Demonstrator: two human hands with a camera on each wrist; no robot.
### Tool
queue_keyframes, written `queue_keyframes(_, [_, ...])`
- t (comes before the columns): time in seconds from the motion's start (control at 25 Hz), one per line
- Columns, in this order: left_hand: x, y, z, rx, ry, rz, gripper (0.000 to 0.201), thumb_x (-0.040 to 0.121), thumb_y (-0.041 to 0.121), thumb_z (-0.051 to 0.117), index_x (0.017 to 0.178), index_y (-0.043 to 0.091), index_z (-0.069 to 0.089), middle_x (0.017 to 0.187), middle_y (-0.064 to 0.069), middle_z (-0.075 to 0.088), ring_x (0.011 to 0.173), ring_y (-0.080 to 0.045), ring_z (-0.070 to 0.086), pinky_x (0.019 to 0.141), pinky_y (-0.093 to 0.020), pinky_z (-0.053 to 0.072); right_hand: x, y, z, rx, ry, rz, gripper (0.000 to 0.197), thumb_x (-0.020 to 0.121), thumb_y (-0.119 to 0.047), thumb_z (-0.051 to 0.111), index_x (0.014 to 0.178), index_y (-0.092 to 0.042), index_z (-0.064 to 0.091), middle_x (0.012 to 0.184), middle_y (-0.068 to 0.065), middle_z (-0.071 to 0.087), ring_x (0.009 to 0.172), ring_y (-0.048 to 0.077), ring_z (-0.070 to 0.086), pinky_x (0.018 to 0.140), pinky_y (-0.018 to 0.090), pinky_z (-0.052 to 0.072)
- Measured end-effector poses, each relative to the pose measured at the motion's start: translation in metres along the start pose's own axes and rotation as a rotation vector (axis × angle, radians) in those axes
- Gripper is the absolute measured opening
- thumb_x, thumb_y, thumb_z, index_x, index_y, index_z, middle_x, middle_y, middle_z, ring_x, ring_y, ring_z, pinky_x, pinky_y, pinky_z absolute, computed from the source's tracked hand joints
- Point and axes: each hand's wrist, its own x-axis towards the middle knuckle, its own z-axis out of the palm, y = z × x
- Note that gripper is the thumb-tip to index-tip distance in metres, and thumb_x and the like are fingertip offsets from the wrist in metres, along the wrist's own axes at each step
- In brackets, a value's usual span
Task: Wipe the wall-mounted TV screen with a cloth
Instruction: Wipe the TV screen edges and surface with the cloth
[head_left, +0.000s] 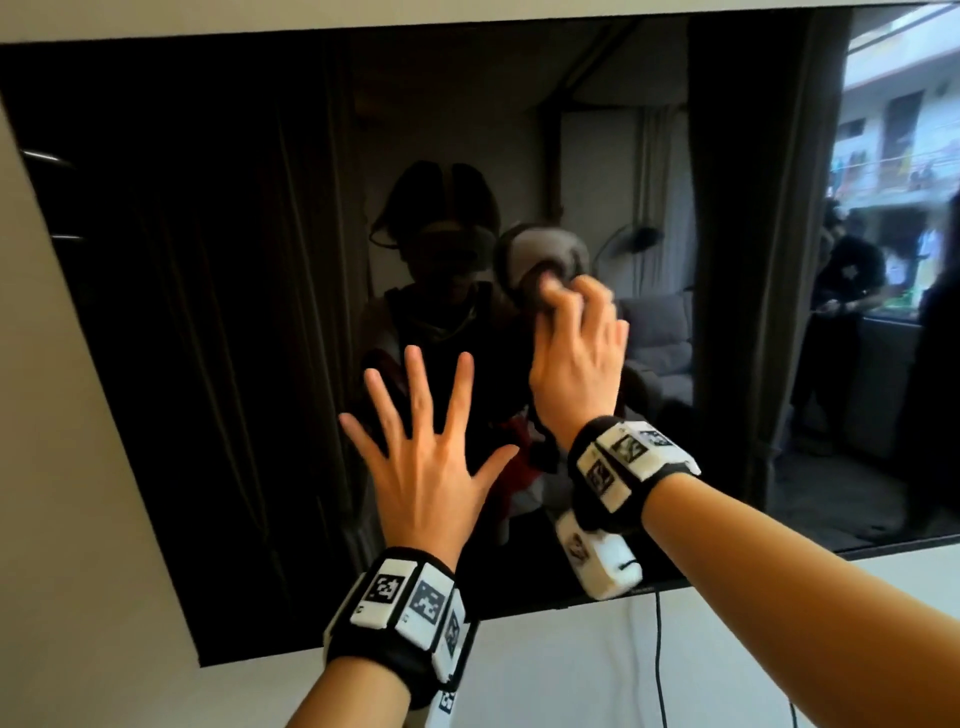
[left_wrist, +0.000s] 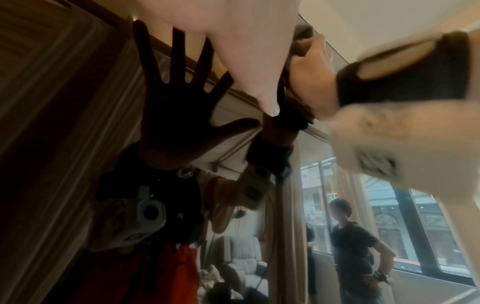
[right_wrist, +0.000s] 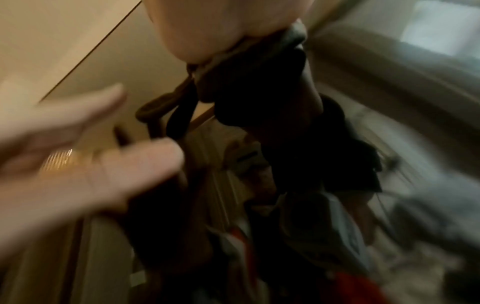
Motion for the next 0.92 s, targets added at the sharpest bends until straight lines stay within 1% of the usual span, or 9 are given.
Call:
queue_keyframes(0.08, [0.004, -0.023, -0.004, 0.005, -0.005, -0.060, 0.105, 0.075, 0.079, 0.050, 0.158, 0.025, 0.015, 0.163, -0.020, 0.006, 0.143, -0.055, 0.004, 0.102, -0.079, 0.019, 0.003, 0.003, -0.001, -0.003, -0.077, -0.160, 0.028, 0.088, -0.015, 0.050, 0.116, -0.019, 0.046, 0.115, 0.013, 0.052, 0.092, 0.029, 0.050, 0.072, 0.038, 0.034])
queue_keyframes(0.24, [0.003, -0.054, -0.006, 0.024, -0.038, -0.069, 0.110, 0.073, 0.084, 0.047, 0.158, 0.026, 0.010, 0.163, -0.018, 0.002, 0.143, -0.055, 0.007, 0.100, -0.078, 0.028, 0.023, -0.014, 0.006, 0.043, 0.091, 0.269, 0.026, 0.091, -0.017, 0.046, 0.117, -0.018, 0.046, 0.118, 0.012, 0.050, 0.094, 0.025, 0.049, 0.075, 0.034, 0.032])
queue_keyframes(0.4, [0.000, -0.054, -0.006, 0.061, -0.045, -0.060, 0.107, 0.076, 0.084, 0.043, 0.158, 0.024, 0.011, 0.163, -0.019, 0.007, 0.143, -0.054, 0.011, 0.098, -0.074, 0.035, 0.001, -0.036, 0.015, 0.002, -0.131, -0.246, 0.035, 0.086, -0.013, 0.052, 0.120, -0.019, 0.047, 0.117, 0.014, 0.051, 0.092, 0.029, 0.049, 0.073, 0.037, 0.032])
queue_keyframes(0.52, [0.002, -0.056, -0.005, 0.055, -0.039, -0.061, 0.105, 0.076, 0.085, 0.038, 0.158, 0.024, 0.012, 0.163, -0.018, 0.007, 0.143, -0.053, 0.012, 0.098, -0.074, 0.035, 0.026, -0.042, 0.015, 0.068, 0.045, 0.202, 0.031, 0.089, -0.011, 0.051, 0.117, -0.023, 0.042, 0.119, 0.013, 0.049, 0.094, 0.025, 0.048, 0.075, 0.036, 0.032])
queue_keyframes(0.56, [0.002, -0.057, -0.005, 0.048, -0.035, -0.060, 0.105, 0.076, 0.085, 0.038, 0.158, 0.024, 0.012, 0.163, -0.017, 0.007, 0.143, -0.053, 0.012, 0.098, -0.074, 0.035, 0.022, -0.048, 0.018, 0.075, 0.051, 0.226, 0.030, 0.090, -0.012, 0.050, 0.117, -0.023, 0.041, 0.119, 0.013, 0.049, 0.095, 0.025, 0.048, 0.075, 0.036, 0.032])
queue_keyframes(0.68, [0.001, -0.057, -0.004, 0.048, -0.024, -0.050, 0.105, 0.076, 0.084, 0.041, 0.158, 0.024, 0.015, 0.163, -0.018, 0.009, 0.143, -0.053, 0.014, 0.097, -0.074, 0.036, -0.005, -0.056, 0.021, 0.007, -0.117, -0.168, 0.033, 0.087, -0.018, 0.046, 0.119, -0.019, 0.047, 0.118, 0.014, 0.051, 0.093, 0.030, 0.050, 0.073, 0.040, 0.034])
queue_keyframes(0.72, [0.000, -0.057, -0.003, 0.045, -0.018, -0.048, 0.105, 0.076, 0.084, 0.042, 0.157, 0.024, 0.016, 0.163, -0.017, 0.009, 0.143, -0.053, 0.014, 0.097, -0.074, 0.036, 0.004, -0.049, 0.019, -0.003, -0.103, -0.149, 0.032, 0.087, -0.018, 0.047, 0.119, -0.019, 0.047, 0.118, 0.014, 0.051, 0.095, 0.030, 0.049, 0.073, 0.040, 0.033])
queue_keyframes(0.84, [0.000, -0.058, -0.002, 0.026, -0.010, -0.055, 0.104, 0.076, 0.083, 0.045, 0.157, 0.024, 0.018, 0.163, -0.017, 0.010, 0.142, -0.054, 0.015, 0.096, -0.075, 0.036, 0.030, -0.044, 0.019, 0.033, 0.148, 0.325, 0.027, 0.090, -0.016, 0.048, 0.117, -0.018, 0.047, 0.118, 0.012, 0.050, 0.099, 0.025, 0.046, 0.075, 0.037, 0.031])
queue_keyframes(0.92, [0.001, -0.057, -0.002, 0.025, -0.025, -0.056, 0.105, 0.075, 0.082, 0.047, 0.157, 0.025, 0.016, 0.163, -0.017, 0.009, 0.143, -0.054, 0.015, 0.097, -0.075, 0.036, 0.011, -0.053, 0.022, 0.015, 0.058, 0.092, 0.028, 0.089, -0.015, 0.050, 0.117, -0.017, 0.048, 0.117, 0.015, 0.051, 0.096, 0.027, 0.046, 0.074, 0.038, 0.031])
